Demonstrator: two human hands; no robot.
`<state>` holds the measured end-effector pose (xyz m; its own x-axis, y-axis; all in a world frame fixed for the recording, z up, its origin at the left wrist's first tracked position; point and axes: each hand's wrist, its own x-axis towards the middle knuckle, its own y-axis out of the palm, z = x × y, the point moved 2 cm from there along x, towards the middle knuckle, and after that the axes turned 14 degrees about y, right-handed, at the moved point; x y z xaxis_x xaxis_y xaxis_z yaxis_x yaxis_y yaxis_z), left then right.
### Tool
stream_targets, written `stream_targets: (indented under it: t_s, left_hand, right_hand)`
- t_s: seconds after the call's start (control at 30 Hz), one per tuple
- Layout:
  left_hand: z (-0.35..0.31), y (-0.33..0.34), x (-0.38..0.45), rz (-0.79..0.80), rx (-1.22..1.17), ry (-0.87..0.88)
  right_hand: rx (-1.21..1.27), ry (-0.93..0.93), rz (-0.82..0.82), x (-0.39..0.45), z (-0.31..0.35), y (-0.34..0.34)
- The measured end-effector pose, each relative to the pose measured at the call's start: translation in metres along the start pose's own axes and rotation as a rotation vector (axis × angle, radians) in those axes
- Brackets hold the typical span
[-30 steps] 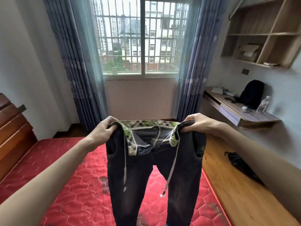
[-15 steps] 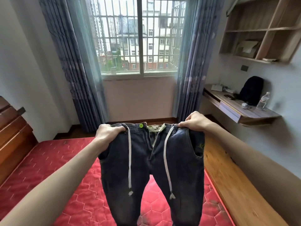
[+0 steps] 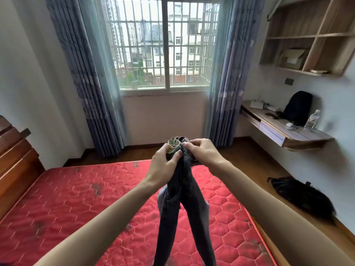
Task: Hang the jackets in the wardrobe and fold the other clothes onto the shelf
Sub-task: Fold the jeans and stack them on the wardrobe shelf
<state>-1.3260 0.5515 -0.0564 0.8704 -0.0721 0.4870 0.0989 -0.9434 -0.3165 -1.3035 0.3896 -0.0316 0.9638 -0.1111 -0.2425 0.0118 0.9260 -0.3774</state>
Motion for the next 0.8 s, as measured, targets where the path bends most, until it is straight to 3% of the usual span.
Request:
stream_targets:
  t_s: [0.13, 0.23, 0.4, 0.6, 0.73, 0.8]
  left_hand:
    - [-0.011, -0.006, -0.003, -0.027, -0.045, 0.022]
    - [-0.028, -0.011, -0.006, 0.044, -0.068, 0.009]
    - [-0.037, -0.022, -0.004, 0.016, -0.024, 0.119]
    - [-0.037, -0.052, 0.006, 0.106, -0.475, 0.061]
    - [-0.035, -0.065, 0.012, 0.041, -0.578, 0.014]
    - [-0.026, -0.075, 0.017, 0.015, -0.535, -0.025]
  right_hand:
    - [0.383, 0.037, 0.127, -0.014, 0.006, 0.012]
    - [0.608, 0.046, 0.203, -0.023, 0.005, 0.018]
    - [0.533, -0.142, 0.261, -0.028, 0.0, 0.016]
    - [0.422, -0.315, 0.115, -0.003, -0.01, -0.012]
    - [0.579, -0.122, 0.593, 0.006, -0.015, -0.012]
    - [0.491, -0.132, 0.55, 0.007, -0.015, -0.007]
